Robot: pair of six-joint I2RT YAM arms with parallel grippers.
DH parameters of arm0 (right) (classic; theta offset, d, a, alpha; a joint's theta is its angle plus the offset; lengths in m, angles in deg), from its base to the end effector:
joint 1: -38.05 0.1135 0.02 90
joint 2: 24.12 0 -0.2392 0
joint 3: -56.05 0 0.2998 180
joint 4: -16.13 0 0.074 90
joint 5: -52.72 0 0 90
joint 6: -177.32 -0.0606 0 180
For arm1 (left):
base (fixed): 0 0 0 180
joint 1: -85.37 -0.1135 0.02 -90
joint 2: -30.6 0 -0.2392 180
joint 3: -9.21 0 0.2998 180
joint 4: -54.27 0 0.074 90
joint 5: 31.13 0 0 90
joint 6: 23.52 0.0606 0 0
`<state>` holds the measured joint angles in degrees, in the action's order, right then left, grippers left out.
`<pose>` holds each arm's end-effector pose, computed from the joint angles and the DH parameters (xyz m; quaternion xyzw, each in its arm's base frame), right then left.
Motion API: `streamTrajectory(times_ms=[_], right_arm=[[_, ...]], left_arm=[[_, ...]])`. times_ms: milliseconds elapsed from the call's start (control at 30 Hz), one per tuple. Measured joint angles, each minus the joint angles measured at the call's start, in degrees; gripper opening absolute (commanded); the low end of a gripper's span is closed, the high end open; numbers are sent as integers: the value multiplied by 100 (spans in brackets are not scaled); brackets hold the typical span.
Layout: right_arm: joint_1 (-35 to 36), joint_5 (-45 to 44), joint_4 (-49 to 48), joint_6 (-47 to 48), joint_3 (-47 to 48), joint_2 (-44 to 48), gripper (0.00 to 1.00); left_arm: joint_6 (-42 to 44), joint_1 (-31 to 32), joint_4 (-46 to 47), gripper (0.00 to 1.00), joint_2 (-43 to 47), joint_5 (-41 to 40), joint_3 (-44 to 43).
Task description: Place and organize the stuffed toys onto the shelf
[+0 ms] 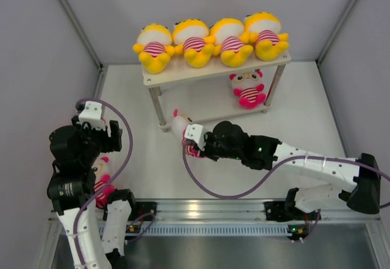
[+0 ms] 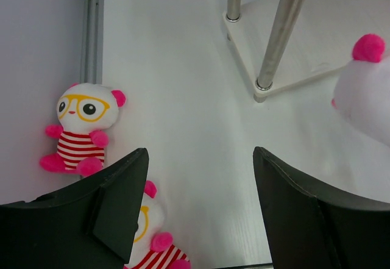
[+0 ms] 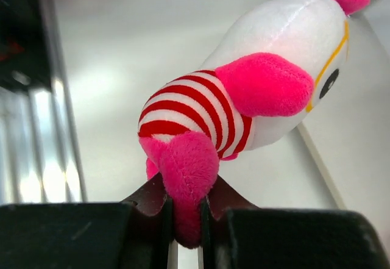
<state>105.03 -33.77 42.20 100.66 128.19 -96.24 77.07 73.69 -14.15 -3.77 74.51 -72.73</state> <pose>0.1402 0.3394 0.2822 -0.5592 0.6375 0.2620 0.4606 0.1488 0.0141 0.4227 0.0695 0.8164 -0.0013 0.5733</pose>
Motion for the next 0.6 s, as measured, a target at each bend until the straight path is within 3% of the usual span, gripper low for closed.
streamTrajectory(times_ms=[133,267,600], right_arm=[[-7,-1464,774,966,-170,79,0],[-122,-2946,824,2081,-378,-105,0],[-1397,-4221,-1421,4859,-238,-2046,0]], left_arm=[[26,0,-20,75,0,-170,81],[46,-2,-22,75,13,-295,179],[153,0,-28,75,63,-389,358]])
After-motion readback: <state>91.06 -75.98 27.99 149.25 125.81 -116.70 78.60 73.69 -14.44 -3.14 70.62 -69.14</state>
